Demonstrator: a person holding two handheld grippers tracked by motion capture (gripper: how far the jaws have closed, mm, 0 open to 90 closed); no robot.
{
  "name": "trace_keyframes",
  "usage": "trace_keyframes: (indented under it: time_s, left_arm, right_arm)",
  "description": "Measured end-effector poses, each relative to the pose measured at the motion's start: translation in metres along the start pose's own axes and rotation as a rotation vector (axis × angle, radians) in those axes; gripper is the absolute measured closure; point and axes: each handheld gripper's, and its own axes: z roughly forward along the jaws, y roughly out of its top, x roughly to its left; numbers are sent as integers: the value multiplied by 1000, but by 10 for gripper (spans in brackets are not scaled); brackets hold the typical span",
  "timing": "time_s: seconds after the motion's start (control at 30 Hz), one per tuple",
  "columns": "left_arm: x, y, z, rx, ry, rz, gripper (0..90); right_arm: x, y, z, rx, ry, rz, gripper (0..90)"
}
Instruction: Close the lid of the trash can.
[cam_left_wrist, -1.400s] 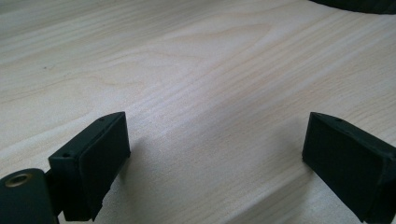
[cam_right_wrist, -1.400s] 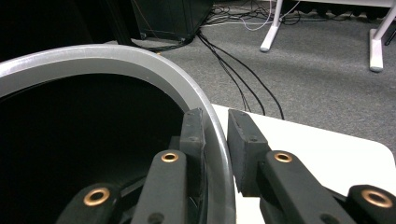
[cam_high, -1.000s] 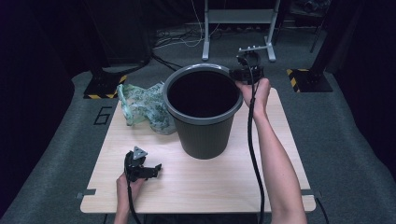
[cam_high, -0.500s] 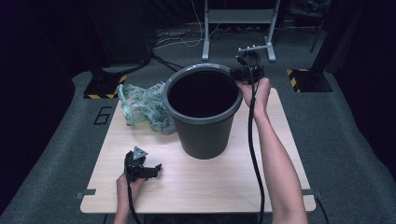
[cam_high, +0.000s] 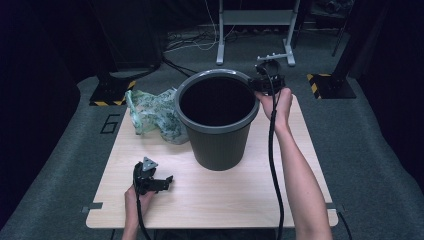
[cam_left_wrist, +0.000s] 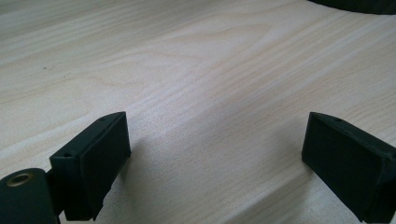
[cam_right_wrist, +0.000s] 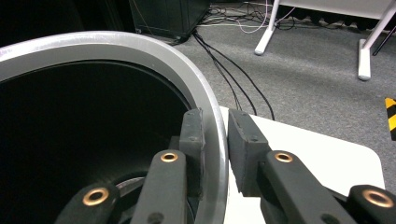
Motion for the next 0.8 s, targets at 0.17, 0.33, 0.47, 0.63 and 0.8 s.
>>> trace_keyframes:
  time_s: [0.17,0.33,0.47,0.63,0.8]
  left_arm:
    - [0,0,0,-1,0,0,74]
    - [0,0,0,0,2,1,75]
    - [0,0,0,-1,0,0,74]
    - [0,0,0,0,0,0,74]
    - [0,0,0,0,0,0,74]
  right_arm:
    - [-2,-2,0,2,8,10,767]
    - [-5,-5,0,1,26,29,763]
    - [-8,-8,0,-7,43,41,760]
    - [-11,-13,0,-9,59,44,730]
    - [-14,-13,-2,-16,52,55,549]
